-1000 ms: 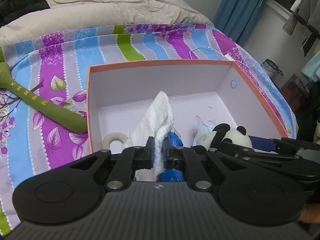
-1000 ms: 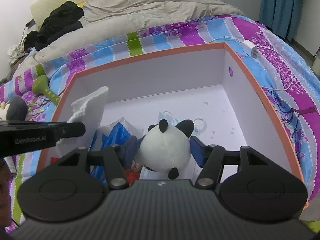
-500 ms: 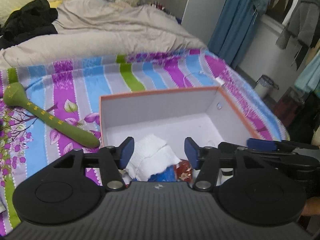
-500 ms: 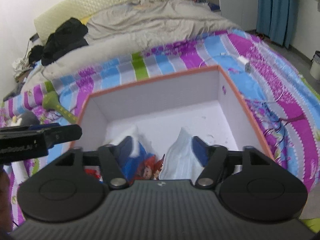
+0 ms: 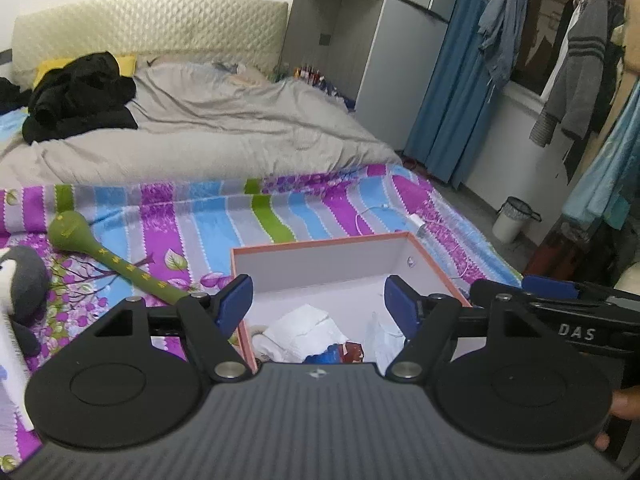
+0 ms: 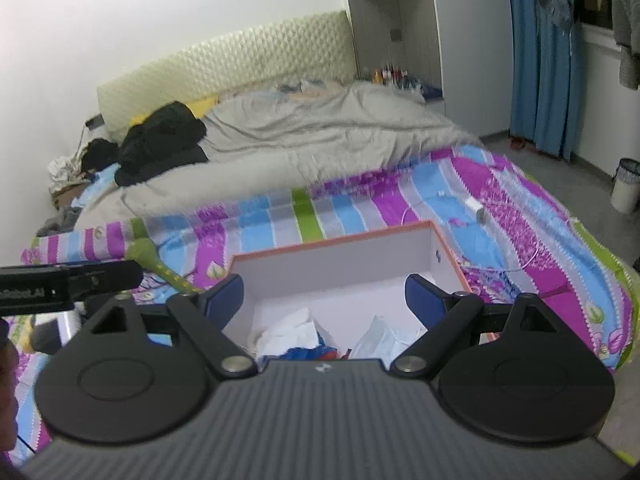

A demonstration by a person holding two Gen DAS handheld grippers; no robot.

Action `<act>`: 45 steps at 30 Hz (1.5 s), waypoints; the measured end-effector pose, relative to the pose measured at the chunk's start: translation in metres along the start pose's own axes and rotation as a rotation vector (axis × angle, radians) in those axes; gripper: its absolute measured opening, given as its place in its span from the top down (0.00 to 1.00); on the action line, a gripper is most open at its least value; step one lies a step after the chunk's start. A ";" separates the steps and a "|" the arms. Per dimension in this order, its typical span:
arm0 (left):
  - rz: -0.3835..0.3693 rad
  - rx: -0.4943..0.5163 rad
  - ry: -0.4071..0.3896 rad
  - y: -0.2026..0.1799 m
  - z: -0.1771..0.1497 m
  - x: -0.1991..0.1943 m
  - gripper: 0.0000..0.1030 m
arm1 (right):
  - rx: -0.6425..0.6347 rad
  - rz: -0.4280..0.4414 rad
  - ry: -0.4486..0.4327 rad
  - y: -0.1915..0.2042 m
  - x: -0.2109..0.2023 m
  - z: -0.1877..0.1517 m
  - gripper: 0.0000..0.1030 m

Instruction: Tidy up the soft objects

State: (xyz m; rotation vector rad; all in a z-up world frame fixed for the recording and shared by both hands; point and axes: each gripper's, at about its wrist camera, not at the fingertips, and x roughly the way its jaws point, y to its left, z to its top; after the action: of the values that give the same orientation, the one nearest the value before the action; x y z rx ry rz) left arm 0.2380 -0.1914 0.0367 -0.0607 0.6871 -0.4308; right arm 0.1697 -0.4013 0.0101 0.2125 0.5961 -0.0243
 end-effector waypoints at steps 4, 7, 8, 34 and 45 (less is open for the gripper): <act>0.004 -0.001 -0.043 0.003 -0.002 -0.036 0.16 | 0.006 0.011 -0.038 0.008 -0.027 -0.003 0.13; 0.003 0.022 -0.062 0.003 -0.007 -0.062 0.15 | 0.005 0.014 -0.056 0.015 -0.042 -0.007 0.13; 0.004 0.026 -0.065 0.003 -0.008 -0.068 0.15 | 0.002 0.014 -0.059 0.018 -0.046 -0.010 0.13; 0.074 -0.044 0.006 0.023 -0.076 -0.109 0.02 | -0.009 0.005 -0.002 0.042 -0.063 -0.072 0.13; 0.085 -0.049 0.031 0.027 -0.085 -0.103 0.02 | 0.005 0.013 0.026 0.042 -0.057 -0.080 0.13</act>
State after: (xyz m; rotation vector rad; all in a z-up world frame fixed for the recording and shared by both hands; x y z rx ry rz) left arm 0.1242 -0.1177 0.0274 -0.0711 0.7284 -0.3338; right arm 0.0817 -0.3462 -0.0147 0.2213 0.6205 -0.0107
